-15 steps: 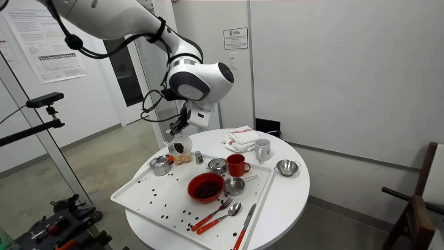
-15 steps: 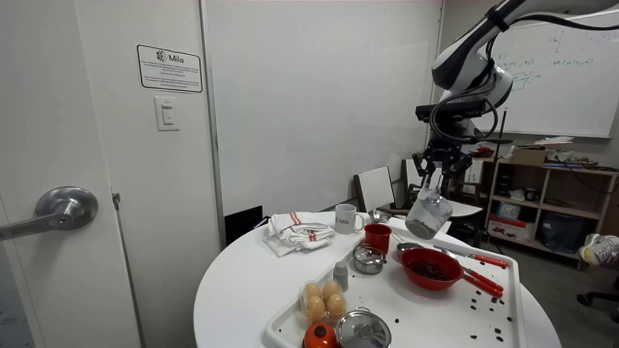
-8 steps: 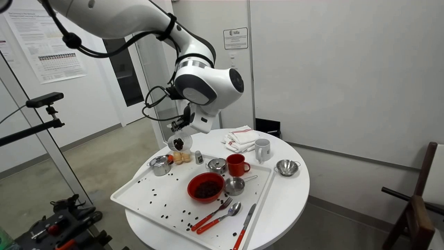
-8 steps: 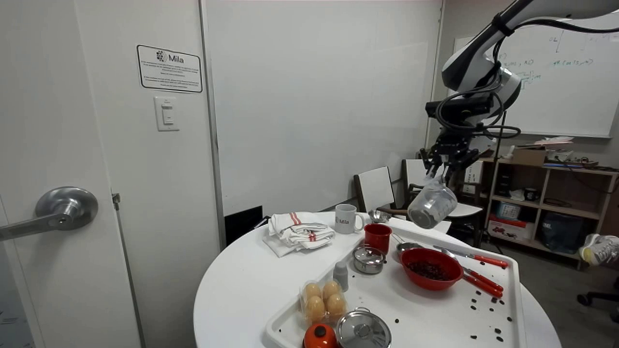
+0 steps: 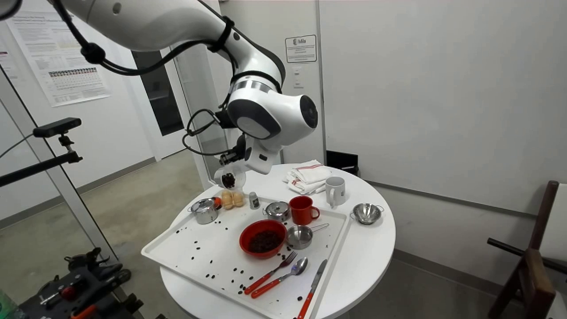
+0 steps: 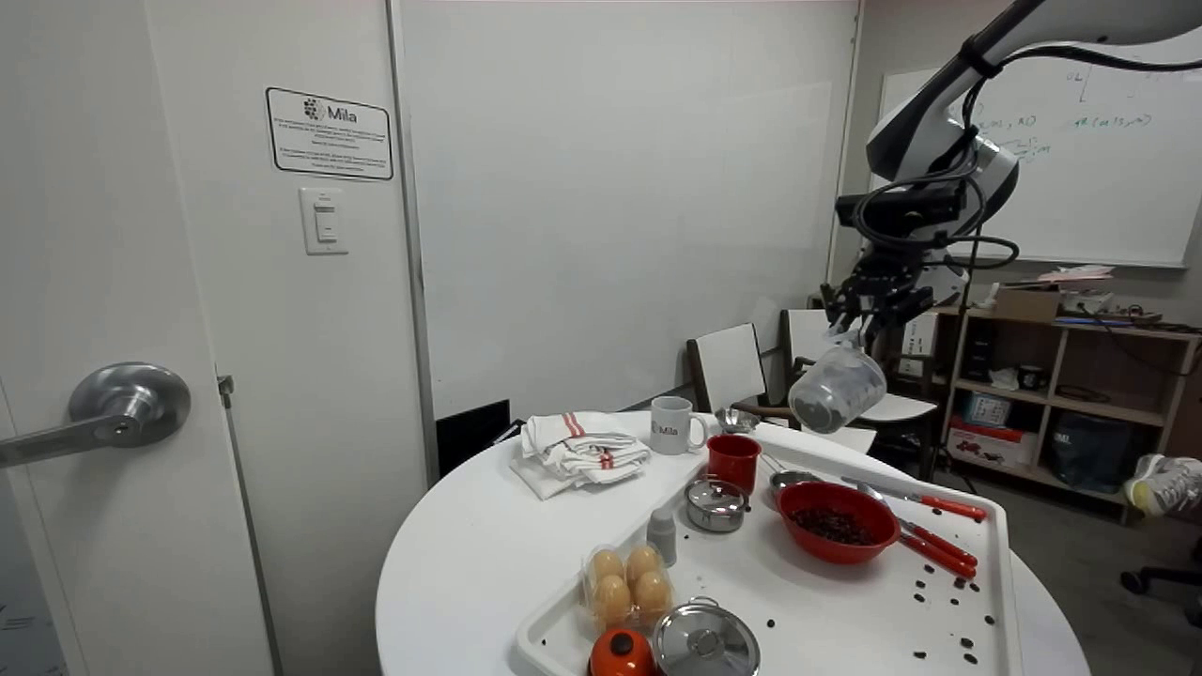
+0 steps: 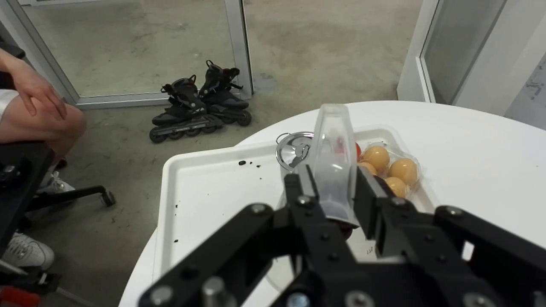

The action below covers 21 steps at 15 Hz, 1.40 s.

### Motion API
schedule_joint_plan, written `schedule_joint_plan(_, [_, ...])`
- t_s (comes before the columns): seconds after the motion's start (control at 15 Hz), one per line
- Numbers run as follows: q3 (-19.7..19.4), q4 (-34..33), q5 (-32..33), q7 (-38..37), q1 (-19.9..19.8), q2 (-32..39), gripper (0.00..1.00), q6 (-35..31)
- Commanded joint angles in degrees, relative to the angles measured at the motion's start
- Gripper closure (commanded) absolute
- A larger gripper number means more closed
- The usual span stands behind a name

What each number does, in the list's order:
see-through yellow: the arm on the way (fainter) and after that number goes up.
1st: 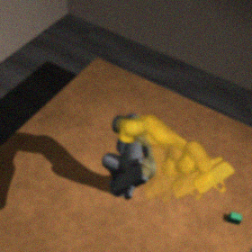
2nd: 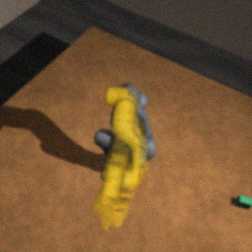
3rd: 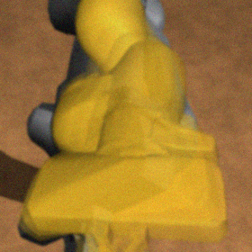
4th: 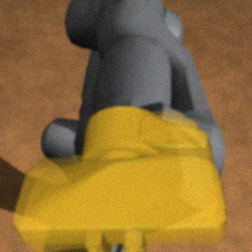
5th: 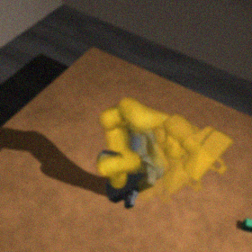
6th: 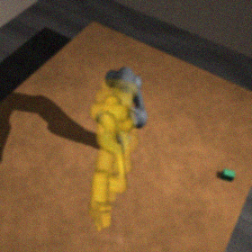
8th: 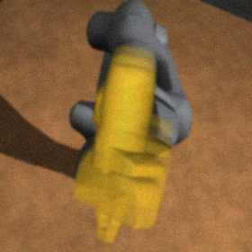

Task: Pour the contents of the clear jug into the red bowl

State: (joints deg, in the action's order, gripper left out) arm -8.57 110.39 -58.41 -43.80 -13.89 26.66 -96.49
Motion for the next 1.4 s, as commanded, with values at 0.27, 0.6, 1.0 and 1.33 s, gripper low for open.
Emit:
schedule_joint_plan(0.27, [-1.1, -3.9, 0.0, -1.4, -0.4, 2.6, 0.9, 8.6])
schedule_joint_plan(0.6, [-2.3, -8.0, -0.9, -1.4, -2.0, 5.2, 0.9, 18.8])
schedule_joint_plan(1.0, [-3.2, -13.3, -4.2, -3.0, -4.1, 9.7, 0.9, 25.4])
schedule_joint_plan(1.33, [-2.7, -20.5, -8.4, -8.3, -5.3, 15.7, 0.9, 30.2])
